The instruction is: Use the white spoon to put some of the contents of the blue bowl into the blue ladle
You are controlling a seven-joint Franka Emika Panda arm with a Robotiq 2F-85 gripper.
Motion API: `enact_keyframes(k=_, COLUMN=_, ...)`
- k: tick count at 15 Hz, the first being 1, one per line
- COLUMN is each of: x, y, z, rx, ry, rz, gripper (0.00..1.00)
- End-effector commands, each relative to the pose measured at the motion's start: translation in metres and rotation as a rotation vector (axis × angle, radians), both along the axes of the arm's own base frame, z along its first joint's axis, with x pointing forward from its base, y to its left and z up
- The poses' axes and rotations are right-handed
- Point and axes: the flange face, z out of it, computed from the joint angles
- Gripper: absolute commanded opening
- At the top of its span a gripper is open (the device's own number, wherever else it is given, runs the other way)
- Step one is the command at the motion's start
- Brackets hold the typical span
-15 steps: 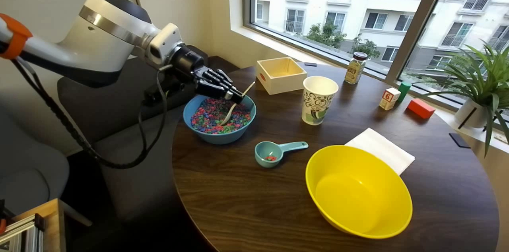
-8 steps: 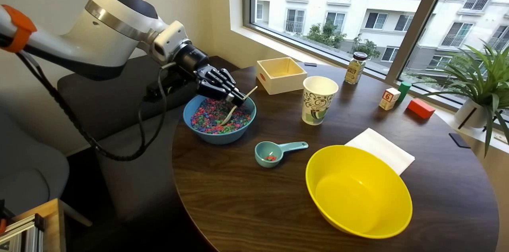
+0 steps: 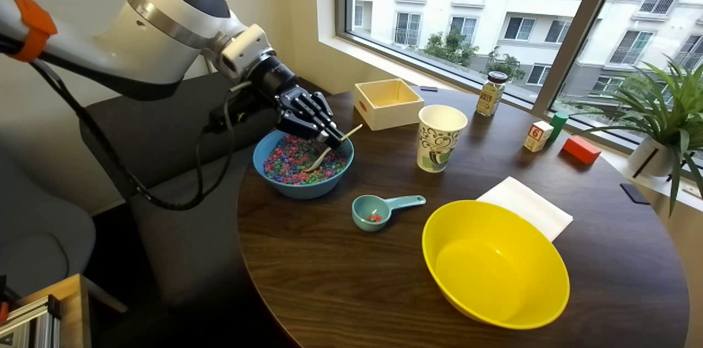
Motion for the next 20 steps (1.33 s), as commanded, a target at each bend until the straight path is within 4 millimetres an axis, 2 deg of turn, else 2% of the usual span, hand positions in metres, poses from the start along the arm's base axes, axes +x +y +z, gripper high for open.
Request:
enact_keyframes(k=1, x=0.006, y=-0.002, z=0.003, rx=0.079, ry=-0.008, rz=-0.032, gripper=0.03)
enact_keyframes(k=10, x=0.008, y=-0.003, z=0.005, rx=0.168, ry=-0.006, rz=-0.063, gripper=0.03)
enact_keyframes(k=20, x=0.016, y=-0.017, z=0.028, rx=0.305, ry=-0.047, rz=-0.07, gripper=0.03)
